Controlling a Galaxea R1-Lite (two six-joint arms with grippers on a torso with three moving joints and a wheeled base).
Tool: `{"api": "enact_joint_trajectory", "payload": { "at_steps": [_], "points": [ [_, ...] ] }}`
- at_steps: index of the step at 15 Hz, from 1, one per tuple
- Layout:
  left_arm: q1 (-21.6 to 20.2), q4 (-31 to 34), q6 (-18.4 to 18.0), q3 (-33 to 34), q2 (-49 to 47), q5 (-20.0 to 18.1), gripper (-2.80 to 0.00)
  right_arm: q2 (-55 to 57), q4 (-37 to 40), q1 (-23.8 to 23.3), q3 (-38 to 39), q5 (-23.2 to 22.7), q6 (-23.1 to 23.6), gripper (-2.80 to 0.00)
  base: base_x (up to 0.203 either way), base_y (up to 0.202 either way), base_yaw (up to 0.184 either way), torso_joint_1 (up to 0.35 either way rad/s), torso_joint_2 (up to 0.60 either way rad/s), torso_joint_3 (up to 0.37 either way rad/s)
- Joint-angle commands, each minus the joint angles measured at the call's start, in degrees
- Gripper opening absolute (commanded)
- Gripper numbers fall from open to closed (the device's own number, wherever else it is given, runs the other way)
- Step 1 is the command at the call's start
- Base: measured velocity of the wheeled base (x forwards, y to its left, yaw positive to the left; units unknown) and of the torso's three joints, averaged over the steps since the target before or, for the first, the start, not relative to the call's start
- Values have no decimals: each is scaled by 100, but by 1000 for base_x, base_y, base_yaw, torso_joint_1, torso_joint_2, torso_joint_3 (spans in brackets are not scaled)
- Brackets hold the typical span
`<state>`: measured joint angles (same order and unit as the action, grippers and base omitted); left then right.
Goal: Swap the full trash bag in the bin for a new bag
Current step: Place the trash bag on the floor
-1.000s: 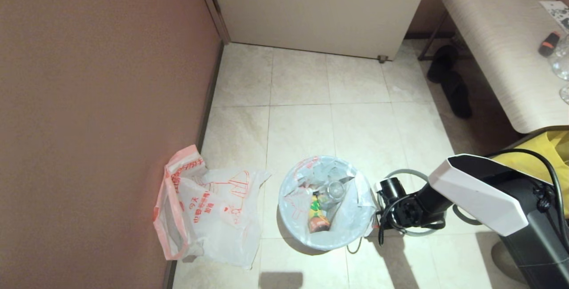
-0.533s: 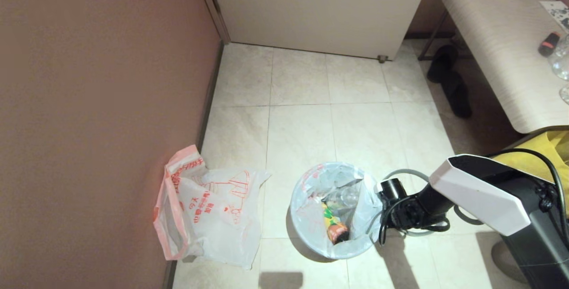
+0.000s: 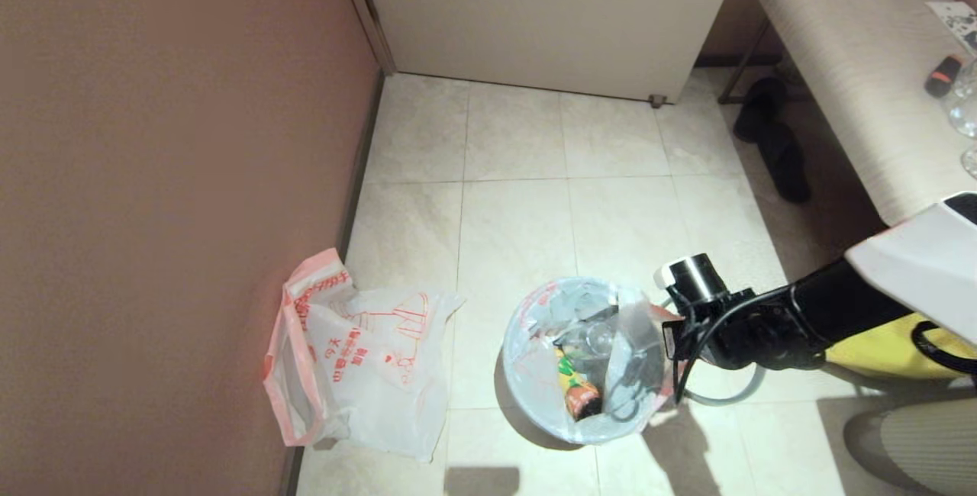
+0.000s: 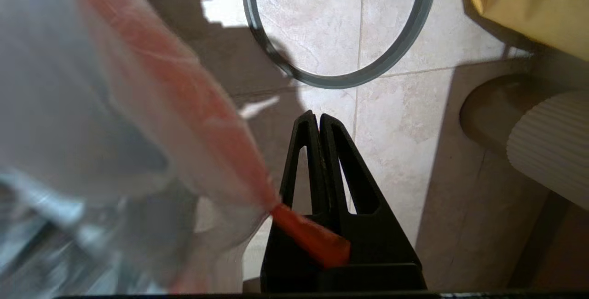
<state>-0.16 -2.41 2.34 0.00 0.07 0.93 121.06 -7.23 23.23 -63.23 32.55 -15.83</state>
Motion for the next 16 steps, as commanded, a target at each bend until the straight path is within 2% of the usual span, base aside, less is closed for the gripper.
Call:
{"api": "enact_joint_trajectory", "payload": {
  "at_steps": [1,7,14,16],
  "points": [
    [-2,-5,10,0,-7,2,-280,-1037,117,166,150,34,-3,-280,0,0,0,0,0,0],
    [-2,-5,12,0,-7,3,-280,-2410,815,804,188,-1,391,-280,0,0,0,0,0,0],
    [-2,-5,12,0,-7,4,-280,-2425,817,863,213,-340,387,-280,0,0,0,0,0,0],
    [-2,-5,10,0,-7,-3,-280,-2157,772,876,180,-619,382,-280,0,0,0,0,0,0]
  ]
}}
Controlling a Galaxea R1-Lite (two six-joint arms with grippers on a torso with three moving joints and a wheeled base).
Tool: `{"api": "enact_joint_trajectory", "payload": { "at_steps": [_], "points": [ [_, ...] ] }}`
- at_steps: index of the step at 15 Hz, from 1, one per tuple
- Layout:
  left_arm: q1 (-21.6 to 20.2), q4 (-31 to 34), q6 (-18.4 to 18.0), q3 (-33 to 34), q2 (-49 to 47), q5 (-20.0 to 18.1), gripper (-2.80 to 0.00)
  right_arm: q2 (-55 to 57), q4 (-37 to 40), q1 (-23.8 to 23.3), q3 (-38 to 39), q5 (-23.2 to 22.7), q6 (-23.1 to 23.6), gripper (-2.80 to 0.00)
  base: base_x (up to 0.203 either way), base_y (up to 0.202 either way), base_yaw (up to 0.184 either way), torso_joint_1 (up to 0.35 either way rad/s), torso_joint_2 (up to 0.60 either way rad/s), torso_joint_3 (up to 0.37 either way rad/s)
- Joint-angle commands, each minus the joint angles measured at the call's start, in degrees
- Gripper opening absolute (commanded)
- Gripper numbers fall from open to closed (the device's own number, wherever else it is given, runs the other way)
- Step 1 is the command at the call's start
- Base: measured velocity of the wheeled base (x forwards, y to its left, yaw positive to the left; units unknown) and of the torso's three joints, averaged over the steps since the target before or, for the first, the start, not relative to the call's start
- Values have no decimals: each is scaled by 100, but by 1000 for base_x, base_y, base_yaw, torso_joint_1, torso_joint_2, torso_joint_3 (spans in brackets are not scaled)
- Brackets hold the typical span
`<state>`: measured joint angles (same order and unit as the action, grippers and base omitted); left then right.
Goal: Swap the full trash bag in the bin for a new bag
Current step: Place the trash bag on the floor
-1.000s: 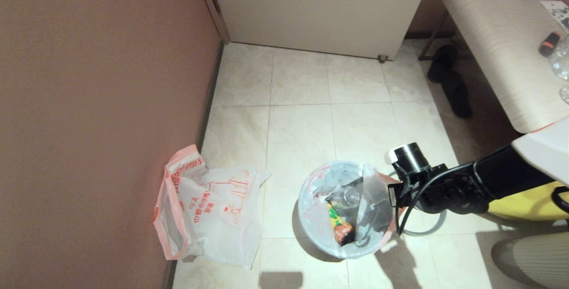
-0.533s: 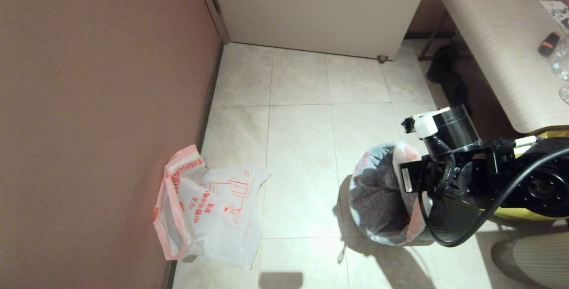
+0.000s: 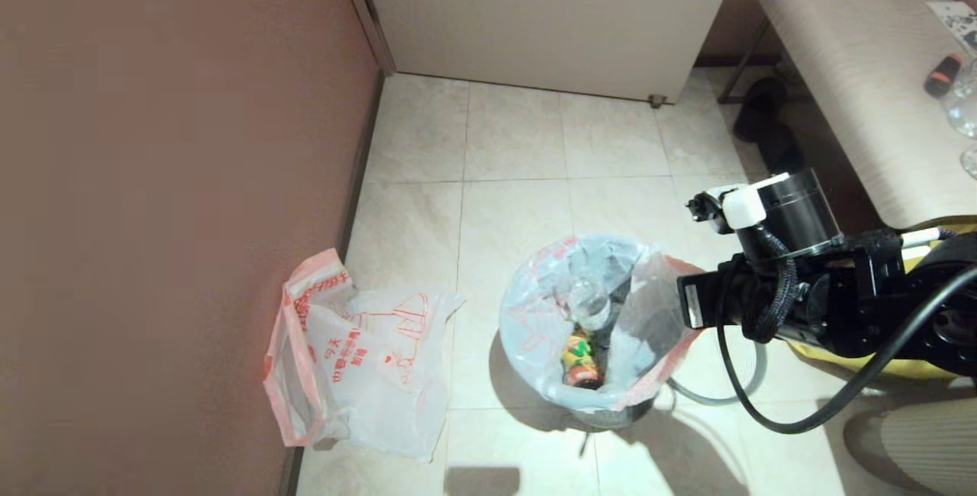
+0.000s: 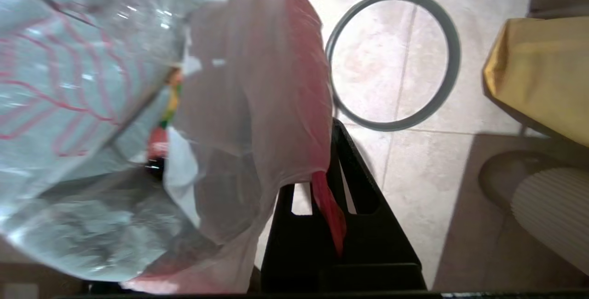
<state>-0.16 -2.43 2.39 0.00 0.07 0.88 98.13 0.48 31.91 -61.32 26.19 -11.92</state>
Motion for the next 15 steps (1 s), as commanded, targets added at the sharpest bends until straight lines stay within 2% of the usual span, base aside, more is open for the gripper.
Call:
{"api": "enact_joint_trajectory", "payload": {
  "at_steps": [1,4,7,10,12,15],
  "points": [
    [-2,-4,4,0,-7,8,-280,311,-16,8,-16,-126,-6,-280,0,0,0,0,0,0],
    [-2,-4,6,0,-7,0,-280,973,-437,3,3,-613,-21,-280,0,0,0,0,0,0],
    [-2,-4,6,0,-7,1,-280,2403,-1451,-50,166,-906,-28,-280,0,0,0,0,0,0],
    [-2,-4,3,0,-7,5,-280,3360,-2398,-132,307,-808,17,-280,0,0,0,0,0,0],
    [-2,-4,0,0,-7,4,-280,3419,-2500,-291,264,-774,85,-280,0,0,0,0,0,0],
    [-2,-4,-2,0,-7,7,-280,3339,-2495,-236,116,-749,194,-280,0,0,0,0,0,0]
  ]
}}
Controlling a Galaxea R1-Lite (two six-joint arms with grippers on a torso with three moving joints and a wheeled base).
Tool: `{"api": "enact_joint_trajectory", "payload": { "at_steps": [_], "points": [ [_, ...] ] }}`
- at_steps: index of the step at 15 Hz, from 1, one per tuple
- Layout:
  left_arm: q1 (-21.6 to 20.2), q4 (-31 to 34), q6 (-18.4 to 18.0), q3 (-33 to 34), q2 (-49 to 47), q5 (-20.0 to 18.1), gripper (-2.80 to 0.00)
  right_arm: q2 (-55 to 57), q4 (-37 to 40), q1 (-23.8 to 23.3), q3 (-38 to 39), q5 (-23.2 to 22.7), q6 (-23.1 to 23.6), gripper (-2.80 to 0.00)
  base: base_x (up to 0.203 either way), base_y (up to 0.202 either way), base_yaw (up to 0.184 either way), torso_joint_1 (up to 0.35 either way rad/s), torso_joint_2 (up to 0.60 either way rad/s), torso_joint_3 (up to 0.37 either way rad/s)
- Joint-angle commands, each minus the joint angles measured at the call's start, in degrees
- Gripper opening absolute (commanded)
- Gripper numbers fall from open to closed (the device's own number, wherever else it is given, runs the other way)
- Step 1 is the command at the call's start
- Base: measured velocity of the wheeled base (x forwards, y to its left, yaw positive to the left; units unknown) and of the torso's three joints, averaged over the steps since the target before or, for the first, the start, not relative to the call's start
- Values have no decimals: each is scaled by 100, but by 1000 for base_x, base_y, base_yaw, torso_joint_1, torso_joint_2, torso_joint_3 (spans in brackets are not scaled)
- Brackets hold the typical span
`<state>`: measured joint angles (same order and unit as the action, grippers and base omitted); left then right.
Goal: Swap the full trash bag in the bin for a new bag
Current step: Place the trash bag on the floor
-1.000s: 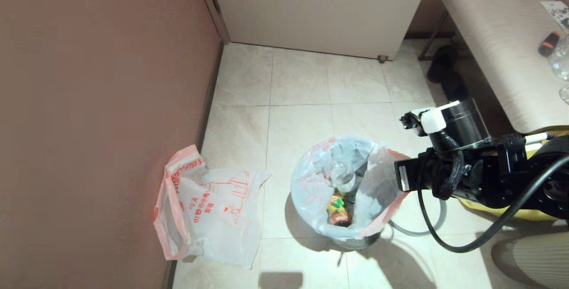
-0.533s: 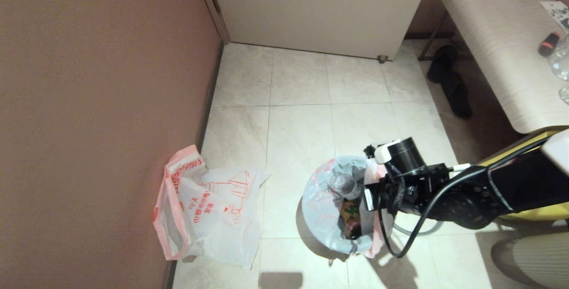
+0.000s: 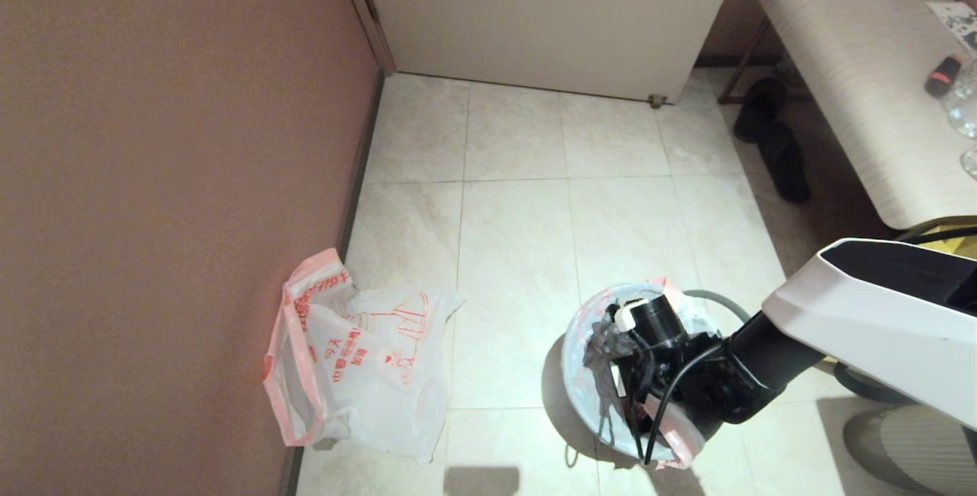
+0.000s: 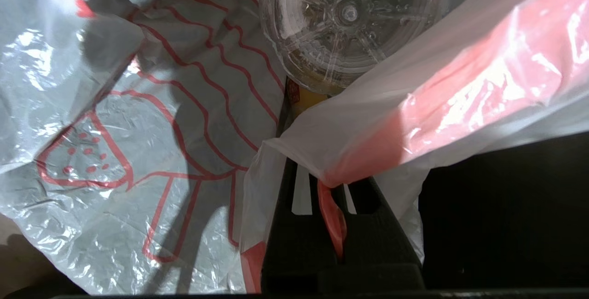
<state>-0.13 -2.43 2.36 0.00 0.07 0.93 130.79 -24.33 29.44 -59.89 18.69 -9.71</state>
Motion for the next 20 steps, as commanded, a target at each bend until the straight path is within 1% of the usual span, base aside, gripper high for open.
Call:
{"api": "enact_joint_trajectory", "payload": {
  "at_steps": [1,4,7,9,12,14,20],
  "points": [
    [-4,-4,3,0,-7,1,-280,-57,-12,22,-140,38,110,-280,0,0,0,0,0,0],
    [-4,-4,6,0,-7,-1,-280,-486,1,18,-284,15,140,-280,0,0,0,0,0,0],
    [-4,-4,10,0,-7,4,-280,-1174,132,31,-255,-181,32,-280,0,0,0,0,0,0],
    [-4,-4,5,0,-7,0,-280,-1512,425,30,-204,-298,-63,-280,0,0,0,0,0,0],
    [-4,-4,6,0,-7,-2,-280,-2040,778,58,-195,-497,-393,-280,0,0,0,0,0,0],
    [-4,-4,7,0,-7,-5,-280,-2376,983,176,-199,-596,-604,-280,0,0,0,0,0,0],
    [-4,-4,10,0,-7,4,-280,-3372,1899,397,-443,-677,-675,-280,0,0,0,0,0,0]
  ]
}}
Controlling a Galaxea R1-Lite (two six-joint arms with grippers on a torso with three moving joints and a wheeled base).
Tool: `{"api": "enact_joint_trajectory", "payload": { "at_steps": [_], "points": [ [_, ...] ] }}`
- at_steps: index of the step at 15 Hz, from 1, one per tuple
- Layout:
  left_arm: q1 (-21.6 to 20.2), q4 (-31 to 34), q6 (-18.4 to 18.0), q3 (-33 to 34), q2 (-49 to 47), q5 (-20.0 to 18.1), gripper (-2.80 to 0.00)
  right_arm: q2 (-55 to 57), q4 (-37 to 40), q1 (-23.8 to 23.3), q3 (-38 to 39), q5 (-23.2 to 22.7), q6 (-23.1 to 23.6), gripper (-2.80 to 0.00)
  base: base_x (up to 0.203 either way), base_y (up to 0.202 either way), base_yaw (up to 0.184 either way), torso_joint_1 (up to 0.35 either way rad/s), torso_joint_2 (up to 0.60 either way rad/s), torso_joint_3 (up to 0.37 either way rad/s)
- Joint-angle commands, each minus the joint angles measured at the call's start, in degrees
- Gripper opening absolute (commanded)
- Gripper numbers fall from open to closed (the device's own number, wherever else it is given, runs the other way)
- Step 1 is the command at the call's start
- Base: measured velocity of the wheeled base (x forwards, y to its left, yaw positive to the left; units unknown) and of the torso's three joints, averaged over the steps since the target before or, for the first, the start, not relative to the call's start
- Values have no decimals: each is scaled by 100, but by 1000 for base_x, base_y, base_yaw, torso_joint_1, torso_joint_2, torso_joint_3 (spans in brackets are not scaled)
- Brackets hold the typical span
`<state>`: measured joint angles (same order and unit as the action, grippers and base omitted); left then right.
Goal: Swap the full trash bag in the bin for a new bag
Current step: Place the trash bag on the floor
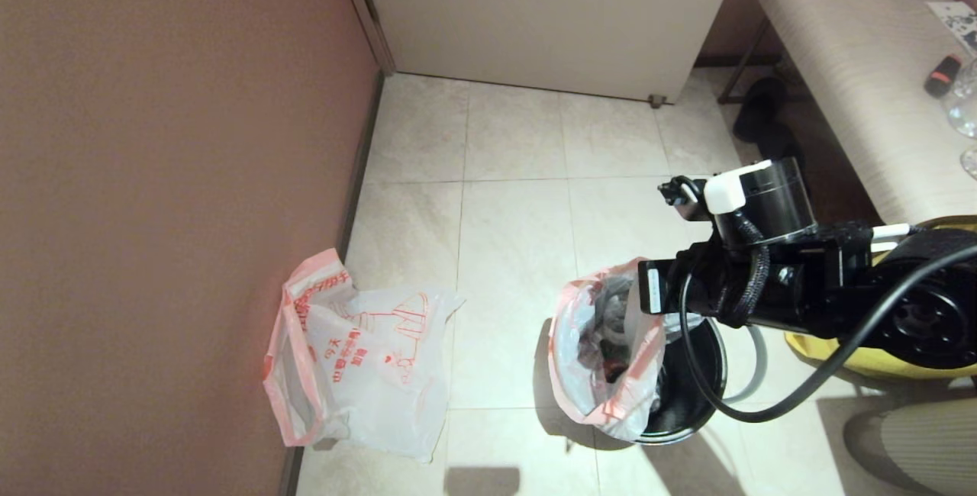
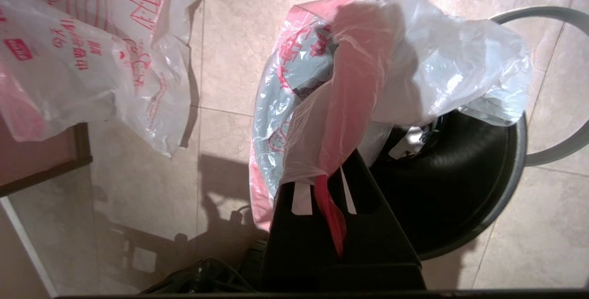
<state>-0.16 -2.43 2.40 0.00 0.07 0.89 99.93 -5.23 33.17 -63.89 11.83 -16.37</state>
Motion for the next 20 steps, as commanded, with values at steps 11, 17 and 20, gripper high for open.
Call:
{"api": "enact_joint_trajectory", "payload": {
  "at_steps": [11,17,20],
  "points": [
    [-2,-4,0,0,-7,8,-280,-2092,961,256,-627,10,60,-280,0,0,0,0,0,0],
    [-2,-4,3,0,-7,6,-280,-2621,1151,-194,-1774,123,200,-280,0,0,0,0,0,0],
    [-2,-4,2,0,-7,8,-280,-2681,1487,-505,-2585,89,196,-280,0,0,0,0,0,0]
  ]
}}
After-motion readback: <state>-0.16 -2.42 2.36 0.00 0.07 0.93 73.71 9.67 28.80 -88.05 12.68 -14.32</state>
